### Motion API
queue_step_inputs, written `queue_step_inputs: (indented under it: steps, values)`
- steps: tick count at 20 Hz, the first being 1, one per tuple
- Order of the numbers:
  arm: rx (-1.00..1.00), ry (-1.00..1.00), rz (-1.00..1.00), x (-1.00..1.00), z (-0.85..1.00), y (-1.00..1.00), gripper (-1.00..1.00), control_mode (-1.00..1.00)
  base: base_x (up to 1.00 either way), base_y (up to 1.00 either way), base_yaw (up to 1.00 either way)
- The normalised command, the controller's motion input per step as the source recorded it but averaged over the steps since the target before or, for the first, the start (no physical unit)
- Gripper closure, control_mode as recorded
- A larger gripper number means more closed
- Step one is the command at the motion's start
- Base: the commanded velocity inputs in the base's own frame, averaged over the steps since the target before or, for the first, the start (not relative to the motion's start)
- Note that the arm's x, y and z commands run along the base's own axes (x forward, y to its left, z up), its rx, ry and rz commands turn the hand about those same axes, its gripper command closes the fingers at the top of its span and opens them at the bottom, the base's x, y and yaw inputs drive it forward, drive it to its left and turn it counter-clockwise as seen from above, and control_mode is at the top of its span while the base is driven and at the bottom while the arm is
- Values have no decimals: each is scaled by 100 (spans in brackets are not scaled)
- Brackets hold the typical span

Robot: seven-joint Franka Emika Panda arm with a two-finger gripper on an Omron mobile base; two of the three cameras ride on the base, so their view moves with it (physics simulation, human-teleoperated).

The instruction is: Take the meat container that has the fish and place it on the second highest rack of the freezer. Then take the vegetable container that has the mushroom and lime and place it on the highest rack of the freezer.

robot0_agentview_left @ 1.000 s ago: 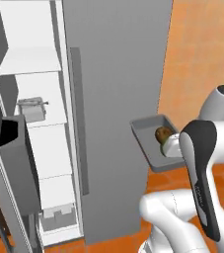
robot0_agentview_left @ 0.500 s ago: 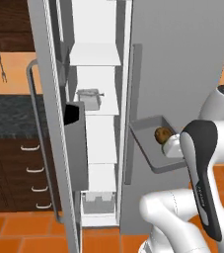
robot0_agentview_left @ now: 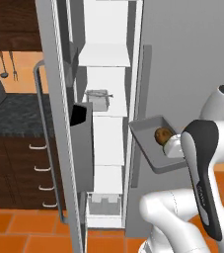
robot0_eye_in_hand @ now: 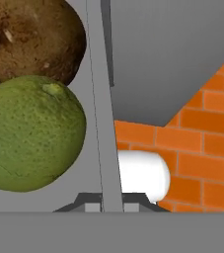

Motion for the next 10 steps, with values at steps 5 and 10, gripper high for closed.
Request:
queue_step_inputs:
  steps: [5,10]
  values:
    - [0,0,0,0,0,0,100,100,48,11,2]
    - [0,0,0,0,0,0,100,100,45,22,3]
